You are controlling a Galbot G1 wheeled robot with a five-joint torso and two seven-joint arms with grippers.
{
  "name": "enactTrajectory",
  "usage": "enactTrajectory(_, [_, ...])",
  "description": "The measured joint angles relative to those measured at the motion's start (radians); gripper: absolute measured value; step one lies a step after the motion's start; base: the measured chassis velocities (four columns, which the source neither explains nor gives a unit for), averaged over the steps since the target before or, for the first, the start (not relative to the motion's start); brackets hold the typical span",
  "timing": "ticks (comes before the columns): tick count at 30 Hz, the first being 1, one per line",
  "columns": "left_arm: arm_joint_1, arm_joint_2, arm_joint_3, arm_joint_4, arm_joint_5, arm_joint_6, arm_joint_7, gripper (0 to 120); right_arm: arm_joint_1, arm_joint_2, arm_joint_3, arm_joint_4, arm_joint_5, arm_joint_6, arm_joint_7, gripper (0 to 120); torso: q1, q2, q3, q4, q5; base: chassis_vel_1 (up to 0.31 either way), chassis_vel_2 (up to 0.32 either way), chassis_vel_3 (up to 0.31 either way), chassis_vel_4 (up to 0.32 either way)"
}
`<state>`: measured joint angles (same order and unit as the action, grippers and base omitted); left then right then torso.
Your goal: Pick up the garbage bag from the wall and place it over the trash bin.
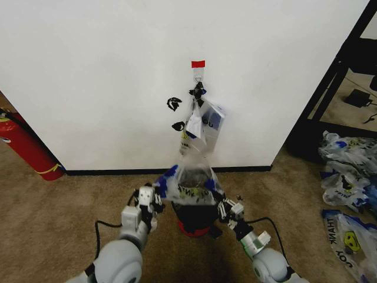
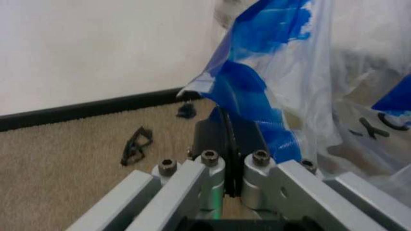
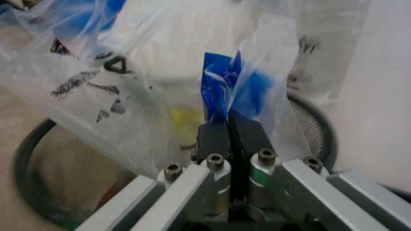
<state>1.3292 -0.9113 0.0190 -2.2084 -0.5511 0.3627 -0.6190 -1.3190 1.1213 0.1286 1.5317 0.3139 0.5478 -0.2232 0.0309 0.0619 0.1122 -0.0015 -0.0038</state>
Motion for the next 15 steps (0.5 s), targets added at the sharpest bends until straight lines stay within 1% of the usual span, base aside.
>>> enactTrajectory(2, [0.024,0.03,0.008,-0.015,0.026,0.0,0.004,0,-0.032,-0.013,-0.007,0.015,-0.006,0.004,0.001,0,0.0,0.0,0.0,0.0003,-0.0002,0.0,0.0,0.0,0.0])
enactTrajectory(5, [0.051,0.078,0.01,-0.049,0.057,0.001,0.007,0,-0.081,-0.033,-0.012,0.07,0.002,0.004,0.005,0,0.0,0.0,0.0,0.0,0.0001,0.0,0.0,0.0,0.0])
enactTrajectory(6, [0.051,0.078,0.01,-0.049,0.057,0.001,0.007,0,-0.081,-0.033,-0.012,0.07,0.002,0.004,0.005,0,0.0,0.0,0.0,0.0,0.0001,0.0,0.0,0.0,0.0])
enactTrajectory(9, [0.072,0.118,0.007,-0.093,0.069,0.005,0.007,0,-0.13,-0.05,-0.013,0.137,0.039,0.004,0.017,0,0.0,0.0,0.0,0.0,0.0,0.0,0.0,0.0,0.0])
enactTrajectory(12, [0.075,0.132,0.004,-0.118,0.073,0.008,0.008,0,-0.156,-0.052,-0.01,0.177,0.065,0.022,0.02,0,0.0,0.0,0.0,-0.0001,0.0,0.0,0.0,0.0,0.0])
enactTrajectory(15, [0.07,0.133,0.004,-0.123,0.073,0.01,0.008,0,-0.165,-0.052,-0.002,0.197,0.068,0.045,0.02,0,0.0,0.0,0.0,0.0001,-0.0001,0.0,0.0,0.0,0.0])
